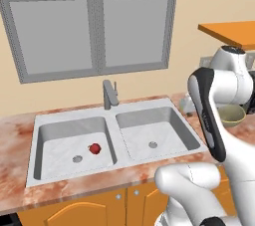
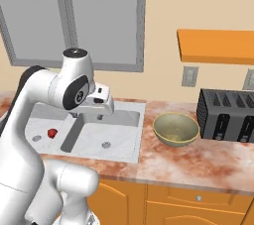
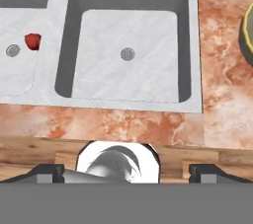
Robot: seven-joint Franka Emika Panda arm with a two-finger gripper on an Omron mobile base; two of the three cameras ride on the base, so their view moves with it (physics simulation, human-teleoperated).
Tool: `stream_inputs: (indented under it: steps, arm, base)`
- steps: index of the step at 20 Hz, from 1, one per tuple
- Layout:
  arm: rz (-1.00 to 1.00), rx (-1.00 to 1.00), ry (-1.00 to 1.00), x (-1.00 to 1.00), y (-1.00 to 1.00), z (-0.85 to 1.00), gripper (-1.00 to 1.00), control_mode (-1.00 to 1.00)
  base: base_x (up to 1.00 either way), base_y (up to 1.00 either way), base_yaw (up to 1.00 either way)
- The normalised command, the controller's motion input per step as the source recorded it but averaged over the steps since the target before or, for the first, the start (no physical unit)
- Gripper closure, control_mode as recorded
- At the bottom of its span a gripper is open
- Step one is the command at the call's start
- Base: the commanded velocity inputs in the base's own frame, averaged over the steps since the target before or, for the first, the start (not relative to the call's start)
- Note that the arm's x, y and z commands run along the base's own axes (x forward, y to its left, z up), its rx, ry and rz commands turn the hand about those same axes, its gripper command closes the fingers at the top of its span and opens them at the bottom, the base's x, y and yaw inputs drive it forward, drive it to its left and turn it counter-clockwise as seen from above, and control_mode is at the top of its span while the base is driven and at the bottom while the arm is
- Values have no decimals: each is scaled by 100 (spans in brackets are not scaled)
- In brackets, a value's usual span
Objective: Pick the apples from the cabinet and place them in one bowl. Pick the bell pepper from the sink and place it in the other bowl.
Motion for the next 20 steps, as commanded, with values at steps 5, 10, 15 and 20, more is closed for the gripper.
stream_inputs:
  steps: [5,10,15,20]
  arm:
    - [6,0,0,5,62,-11,-100,-100]
    - [5,0,0,2,62,-13,-100,-100]
    - [6,0,0,1,59,-14,-100,-100]
    - [7,0,0,4,57,-14,-100,-100]
  base:
    - [0,0,0]
    - [0,0,0]
    - [0,0,0]
    - [0,0,0]
